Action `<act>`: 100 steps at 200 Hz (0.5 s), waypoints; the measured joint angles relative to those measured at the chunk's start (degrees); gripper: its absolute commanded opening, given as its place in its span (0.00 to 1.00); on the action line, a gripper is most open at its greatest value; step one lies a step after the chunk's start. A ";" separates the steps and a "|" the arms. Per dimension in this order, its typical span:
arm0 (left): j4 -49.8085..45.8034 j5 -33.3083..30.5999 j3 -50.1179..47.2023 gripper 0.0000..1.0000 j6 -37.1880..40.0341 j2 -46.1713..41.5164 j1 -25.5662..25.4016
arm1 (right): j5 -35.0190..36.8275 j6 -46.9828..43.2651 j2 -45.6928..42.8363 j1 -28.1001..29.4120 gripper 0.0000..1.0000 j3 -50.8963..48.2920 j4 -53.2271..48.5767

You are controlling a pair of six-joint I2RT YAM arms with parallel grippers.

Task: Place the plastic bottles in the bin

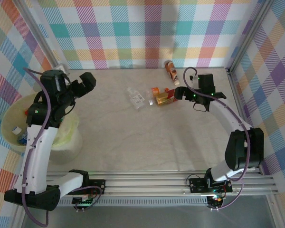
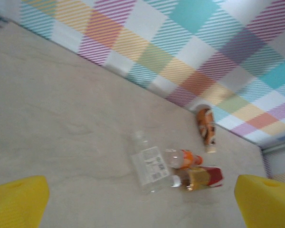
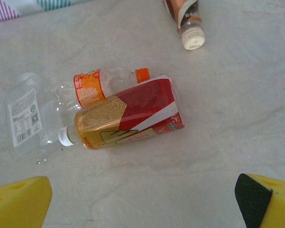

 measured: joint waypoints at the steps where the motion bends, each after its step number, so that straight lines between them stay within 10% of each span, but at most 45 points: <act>1: 0.11 0.11 -0.04 1.00 -0.04 0.02 -0.04 | -0.04 -0.17 0.11 -0.07 1.00 0.11 -0.07; 100: 5.88 2.16 -2.08 1.00 -1.68 1.53 -2.08 | -13.20 -32.37 17.38 -4.28 1.00 15.19 -5.73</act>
